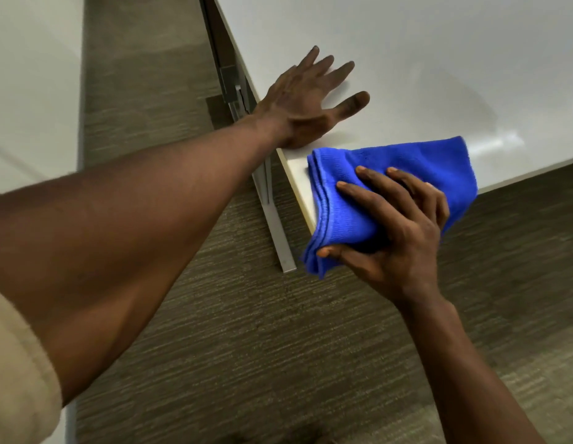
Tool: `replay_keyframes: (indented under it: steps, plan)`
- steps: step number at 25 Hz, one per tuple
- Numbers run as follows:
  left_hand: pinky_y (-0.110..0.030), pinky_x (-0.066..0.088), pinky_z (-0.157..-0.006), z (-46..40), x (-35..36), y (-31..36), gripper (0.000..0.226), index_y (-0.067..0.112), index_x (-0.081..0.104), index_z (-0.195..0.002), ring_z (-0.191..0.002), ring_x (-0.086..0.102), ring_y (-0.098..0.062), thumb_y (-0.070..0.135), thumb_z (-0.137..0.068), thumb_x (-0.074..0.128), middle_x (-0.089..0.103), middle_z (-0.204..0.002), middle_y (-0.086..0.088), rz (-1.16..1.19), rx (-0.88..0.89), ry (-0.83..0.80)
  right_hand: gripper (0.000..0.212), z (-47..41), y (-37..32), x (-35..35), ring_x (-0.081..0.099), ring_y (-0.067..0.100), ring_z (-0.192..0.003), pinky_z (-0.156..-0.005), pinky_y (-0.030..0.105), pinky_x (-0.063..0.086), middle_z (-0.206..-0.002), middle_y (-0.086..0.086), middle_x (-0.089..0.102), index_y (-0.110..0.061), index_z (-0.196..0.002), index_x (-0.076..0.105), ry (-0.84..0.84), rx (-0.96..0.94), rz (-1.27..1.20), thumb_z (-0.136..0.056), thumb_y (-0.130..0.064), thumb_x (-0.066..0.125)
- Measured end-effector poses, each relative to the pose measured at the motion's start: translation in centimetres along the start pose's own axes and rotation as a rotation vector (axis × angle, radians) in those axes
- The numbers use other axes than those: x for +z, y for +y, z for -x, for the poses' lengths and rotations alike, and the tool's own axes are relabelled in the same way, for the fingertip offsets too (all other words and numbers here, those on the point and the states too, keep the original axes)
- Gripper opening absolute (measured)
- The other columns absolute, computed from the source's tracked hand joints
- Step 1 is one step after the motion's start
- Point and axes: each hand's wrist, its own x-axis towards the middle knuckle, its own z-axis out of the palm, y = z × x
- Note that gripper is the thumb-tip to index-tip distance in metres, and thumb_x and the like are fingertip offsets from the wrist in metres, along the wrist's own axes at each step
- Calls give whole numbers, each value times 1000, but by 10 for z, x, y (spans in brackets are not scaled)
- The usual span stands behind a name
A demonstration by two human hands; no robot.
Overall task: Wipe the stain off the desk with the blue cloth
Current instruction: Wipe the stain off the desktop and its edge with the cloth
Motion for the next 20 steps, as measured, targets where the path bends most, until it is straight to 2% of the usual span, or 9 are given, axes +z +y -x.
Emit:
replay_keyframes:
  steps: [2,6,7,9,11,13,15,18,20]
  plan:
    - [-44,12,-128,1,-1,1,85,34,25,-162,-159,3,-18,83,-91,24,22,-170,-2,6,6,7,71,2,-12,5,49,29,-139,-116,57,30,-147,-6,60,-32,-135,68,15,50,-5,-82,-79,64]
    - [-45,11,-128,4,-4,4,81,34,25,-162,-159,3,-18,80,-94,25,22,-170,-2,9,10,-4,55,7,0,-12,42,28,-147,-121,57,24,-155,-8,52,-36,-144,57,-152,-84,-4,-91,-49,68]
    - [-46,11,-128,3,-5,5,81,35,24,-162,-159,2,-18,80,-94,25,21,-170,-2,10,9,-12,57,5,8,-17,42,28,-148,-121,56,25,-155,-8,52,-35,-144,56,-172,-87,-14,-90,-49,70]
    - [-46,11,-128,3,-4,3,82,36,24,-162,-159,1,-17,81,-93,24,20,-171,-2,25,8,-16,63,0,15,-20,45,27,-145,-120,59,26,-151,-7,57,-34,-139,61,-121,-12,-54,-83,-61,72]
    - [-46,11,-128,3,-3,2,82,35,25,-161,-159,2,-18,81,-93,24,21,-171,-2,18,8,-8,73,-1,2,-10,46,28,-143,-122,61,22,-148,-6,60,-33,-135,65,-38,80,-49,-75,-74,70]
    - [-47,12,-128,3,-3,2,81,34,26,-161,-159,3,-19,80,-94,24,22,-170,-3,15,19,-4,78,3,-15,-1,44,29,-145,-124,62,17,-148,-6,59,-31,-135,68,-12,115,-4,-72,-78,68]
    - [-47,13,-128,2,-4,3,81,35,27,-161,-159,4,-19,80,-94,24,24,-170,-2,18,17,7,73,7,-19,-2,41,29,-147,-125,62,13,-150,-5,58,-30,-137,66,-30,104,-14,-78,-72,68]
    - [-45,13,-128,1,-1,2,82,37,28,-160,-159,5,-17,82,-92,24,25,-169,0,35,15,6,53,7,-2,-16,43,27,-148,-125,63,17,-151,-7,56,-34,-140,59,-103,25,-30,-89,-49,68]
    - [-45,14,-128,1,0,2,83,38,28,-160,-159,5,-16,83,-91,23,25,-169,1,39,14,15,53,4,4,-23,44,25,-147,-123,64,19,-151,-9,57,-36,-139,59,-131,33,-61,-88,-48,70]
